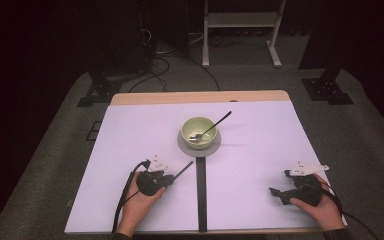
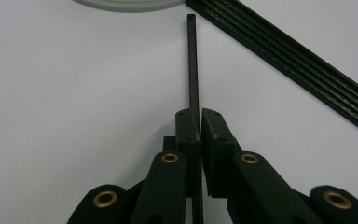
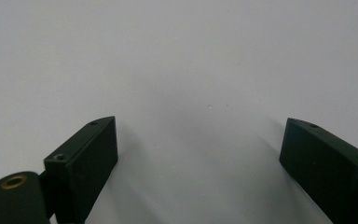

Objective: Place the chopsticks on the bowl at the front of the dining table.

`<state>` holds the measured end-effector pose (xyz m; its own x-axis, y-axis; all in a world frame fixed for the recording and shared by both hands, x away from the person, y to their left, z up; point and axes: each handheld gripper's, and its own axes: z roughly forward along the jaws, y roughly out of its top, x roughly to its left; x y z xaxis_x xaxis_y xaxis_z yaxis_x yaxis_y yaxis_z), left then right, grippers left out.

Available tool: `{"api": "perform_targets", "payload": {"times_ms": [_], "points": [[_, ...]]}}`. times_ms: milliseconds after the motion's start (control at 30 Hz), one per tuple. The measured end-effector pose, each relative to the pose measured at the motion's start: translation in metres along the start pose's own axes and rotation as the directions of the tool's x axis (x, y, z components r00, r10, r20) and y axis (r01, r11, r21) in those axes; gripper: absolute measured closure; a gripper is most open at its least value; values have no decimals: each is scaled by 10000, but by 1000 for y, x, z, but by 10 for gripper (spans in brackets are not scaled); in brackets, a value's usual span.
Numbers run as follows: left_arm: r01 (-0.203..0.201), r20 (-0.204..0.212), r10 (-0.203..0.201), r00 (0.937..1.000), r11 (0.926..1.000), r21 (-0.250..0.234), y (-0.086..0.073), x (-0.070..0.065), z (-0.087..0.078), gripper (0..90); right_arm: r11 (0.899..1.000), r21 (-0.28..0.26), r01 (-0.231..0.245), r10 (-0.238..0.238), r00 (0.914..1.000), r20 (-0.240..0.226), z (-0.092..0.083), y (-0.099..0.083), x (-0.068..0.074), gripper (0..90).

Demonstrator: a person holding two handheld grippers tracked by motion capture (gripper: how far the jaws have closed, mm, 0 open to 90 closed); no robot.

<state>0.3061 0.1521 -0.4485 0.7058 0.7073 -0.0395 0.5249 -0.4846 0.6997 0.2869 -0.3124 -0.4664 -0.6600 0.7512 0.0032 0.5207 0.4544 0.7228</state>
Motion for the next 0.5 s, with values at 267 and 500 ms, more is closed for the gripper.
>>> {"api": "perform_targets", "payload": {"times_ms": [267,500], "points": [[304,228,-302,9993,9995,-97,2,3,-7,863,10000,-1,1,-1,10000,-1,0,0,0,99],[575,385,-567,9976,9981,-206,3,6,-10,863,10000,1,-4,4,10000,-4,0,0,0,99]]}}
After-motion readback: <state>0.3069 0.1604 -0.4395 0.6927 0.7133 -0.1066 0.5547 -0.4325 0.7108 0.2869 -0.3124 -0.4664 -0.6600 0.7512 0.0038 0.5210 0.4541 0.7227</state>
